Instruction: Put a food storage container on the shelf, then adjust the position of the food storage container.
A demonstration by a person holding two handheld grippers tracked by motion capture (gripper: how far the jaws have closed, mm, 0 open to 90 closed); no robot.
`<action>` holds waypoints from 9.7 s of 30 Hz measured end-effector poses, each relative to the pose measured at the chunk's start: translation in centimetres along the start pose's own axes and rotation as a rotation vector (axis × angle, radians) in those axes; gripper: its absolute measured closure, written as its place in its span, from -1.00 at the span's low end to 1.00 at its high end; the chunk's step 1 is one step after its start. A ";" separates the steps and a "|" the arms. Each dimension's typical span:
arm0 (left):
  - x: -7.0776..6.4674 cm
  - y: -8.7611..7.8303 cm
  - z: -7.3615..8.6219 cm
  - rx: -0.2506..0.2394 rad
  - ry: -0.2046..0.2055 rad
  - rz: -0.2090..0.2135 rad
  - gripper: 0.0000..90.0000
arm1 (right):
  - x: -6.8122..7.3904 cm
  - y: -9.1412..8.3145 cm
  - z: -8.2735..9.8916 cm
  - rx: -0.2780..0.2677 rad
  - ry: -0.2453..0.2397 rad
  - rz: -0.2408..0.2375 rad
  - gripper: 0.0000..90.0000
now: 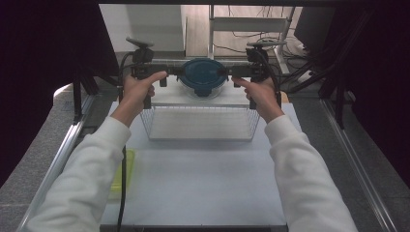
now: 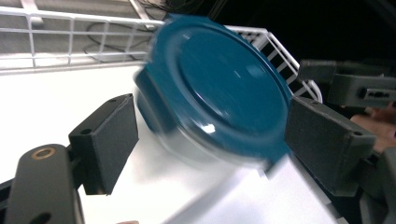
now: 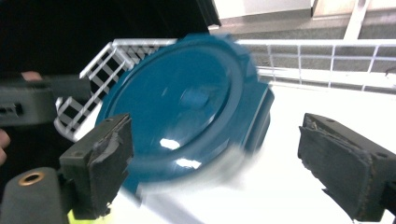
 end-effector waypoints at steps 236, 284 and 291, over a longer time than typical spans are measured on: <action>9.0 -2.4 26.5 0.458 0.059 -0.326 1.00 | 1.8 -6.5 28.1 0.230 -0.106 -0.013 -0.49; 5.0 2.7 25.6 0.405 0.106 -0.256 0.99 | 1.9 -6.8 27.9 0.215 -0.110 -0.002 -0.49; 4.5 -0.7 24.5 0.283 0.088 -0.224 0.81 | 1.6 -7.0 27.6 0.182 -0.115 -0.008 -0.49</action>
Point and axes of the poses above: each handheld gripper's, and its own axes: y roughly forward along the jaws, z roughly out of its underside, x roughly to its left, the point moved 2 cm from there along y, roughly forward along the jaws, and after that the axes turned 8 degrees about -y, right-handed, at the moved point
